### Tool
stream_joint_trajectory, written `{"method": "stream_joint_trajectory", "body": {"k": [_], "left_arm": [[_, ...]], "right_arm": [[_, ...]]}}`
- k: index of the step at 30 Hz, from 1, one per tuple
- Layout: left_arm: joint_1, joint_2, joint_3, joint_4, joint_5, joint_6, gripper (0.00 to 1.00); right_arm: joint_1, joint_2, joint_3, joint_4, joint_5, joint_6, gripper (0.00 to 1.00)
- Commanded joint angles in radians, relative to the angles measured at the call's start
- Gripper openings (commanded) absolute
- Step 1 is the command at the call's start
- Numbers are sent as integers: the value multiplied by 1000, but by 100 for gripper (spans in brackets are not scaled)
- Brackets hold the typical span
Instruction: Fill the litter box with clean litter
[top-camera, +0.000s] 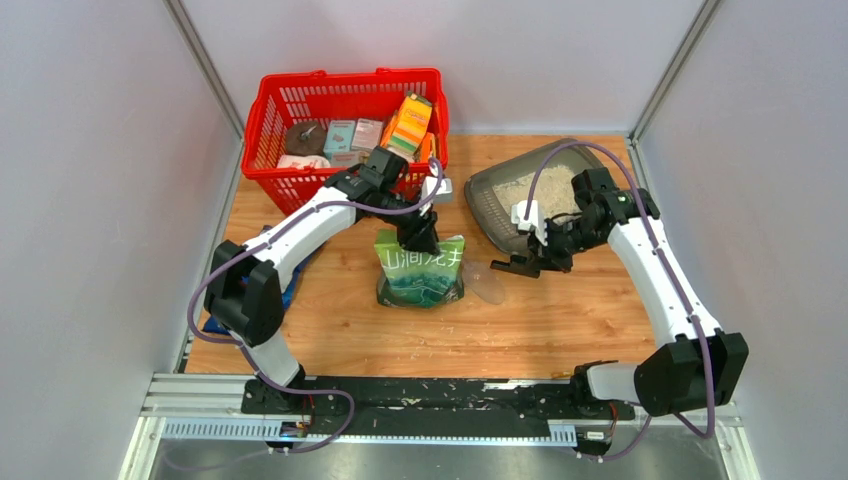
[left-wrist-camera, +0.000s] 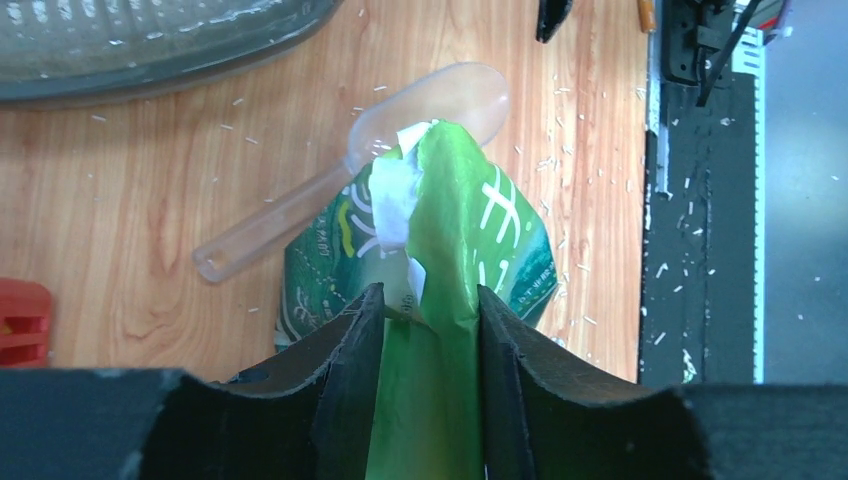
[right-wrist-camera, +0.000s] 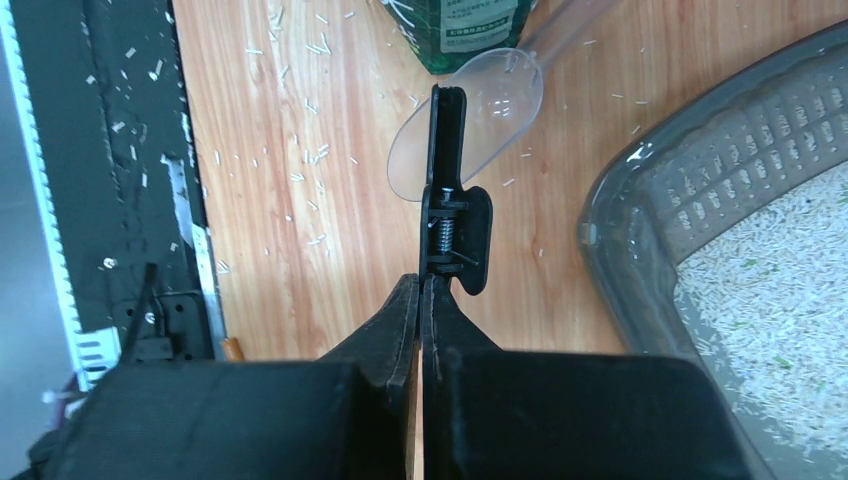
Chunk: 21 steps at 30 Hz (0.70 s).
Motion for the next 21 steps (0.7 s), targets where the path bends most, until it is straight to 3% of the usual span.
{"method": "stream_joint_trajectory", "body": {"k": [1, 9, 16, 21], "left_arm": [[-4, -52, 56, 96, -77, 28, 50], [-28, -136, 227, 98, -76, 66, 65], [-96, -198, 134, 62, -41, 82, 66], [-136, -199, 74, 136, -65, 37, 66]], "right_arm": [[-5, -12, 31, -19, -81, 116, 0], [-6, -73, 40, 106, -155, 246, 0], [44, -167, 3, 392, -170, 415, 0], [100, -167, 6, 454, -144, 382, 0]]}}
